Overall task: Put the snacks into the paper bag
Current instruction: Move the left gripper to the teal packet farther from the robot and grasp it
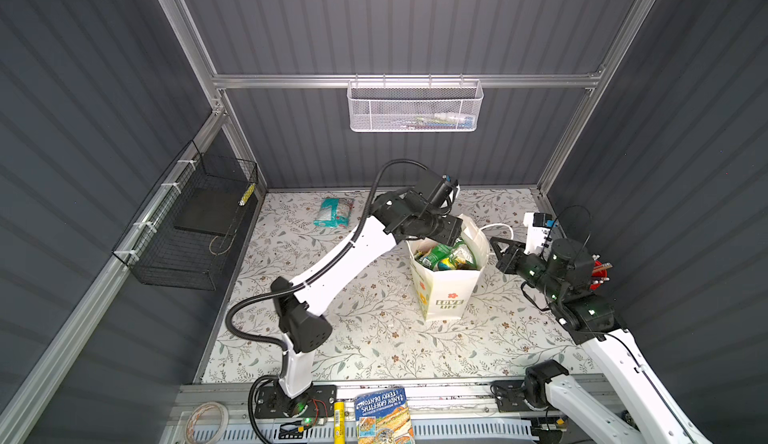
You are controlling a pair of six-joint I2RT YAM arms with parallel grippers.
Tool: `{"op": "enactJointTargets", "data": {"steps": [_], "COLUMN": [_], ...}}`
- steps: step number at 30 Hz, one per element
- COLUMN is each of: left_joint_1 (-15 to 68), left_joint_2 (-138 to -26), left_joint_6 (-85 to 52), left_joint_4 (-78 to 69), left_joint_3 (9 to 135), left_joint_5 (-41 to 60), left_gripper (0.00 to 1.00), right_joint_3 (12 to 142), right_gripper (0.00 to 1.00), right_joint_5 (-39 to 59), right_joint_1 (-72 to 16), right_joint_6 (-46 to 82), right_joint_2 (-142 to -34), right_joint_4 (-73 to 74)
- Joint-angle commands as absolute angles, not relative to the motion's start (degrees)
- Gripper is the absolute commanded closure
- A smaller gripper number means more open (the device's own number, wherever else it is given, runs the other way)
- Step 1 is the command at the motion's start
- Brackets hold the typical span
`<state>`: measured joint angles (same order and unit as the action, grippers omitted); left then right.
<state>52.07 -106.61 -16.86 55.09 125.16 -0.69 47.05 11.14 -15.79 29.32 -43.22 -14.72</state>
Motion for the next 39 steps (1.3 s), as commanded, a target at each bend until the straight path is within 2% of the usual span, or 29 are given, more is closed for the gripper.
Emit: {"op": "enactJointTargets", "data": {"steps": [1,8,12,17,21,26,32,39], "left_joint_1": [52.15,51.57,48.39,38.84,27.67,18.66,13.54,11.79], "left_joint_2": [-101.03,-87.32,-82.37,-81.26,-86.02,-94.46,-107.16,-122.59], "left_joint_6": [-18.17,-19.64,-21.49,-23.03,-23.09,-24.06,-24.23,-20.25], "left_joint_4": [52.46,46.44,46.17,46.24,47.15,44.73,41.68,44.70], "left_joint_3": [120.92,107.56,103.71,100.73,100.66,100.23,102.98,112.94], "left_joint_5": [-6.25,-22.90,-26.03,-19.85,-10.01,-3.94,-5.19,-7.46], "left_gripper": [0.27,0.01,0.00,0.00,0.00,0.00,0.00,0.00], "right_joint_3": [47.20,47.11,47.03,47.02,47.02,47.02,47.02,47.02], "right_gripper": [1.00,1.00,1.00,1.00,1.00,1.00,1.00,1.00], "right_joint_5": [10.99,11.09,11.27,11.36,11.42,11.25,10.90,10.49], "right_joint_1": [-15.56,-15.57,-15.58,-15.60,-15.63,-15.58,-15.59,-15.56], "right_joint_6": [28.55,28.65,28.69,28.77,28.66,28.65,28.43,28.25], "right_joint_2": [-42.63,-42.88,-43.15,-43.24,-43.31,-43.25,-43.20,-43.04], "right_joint_4": [-13.71,-13.49,-13.40,-13.22,-13.25,-13.18,-13.35,-13.59]}}
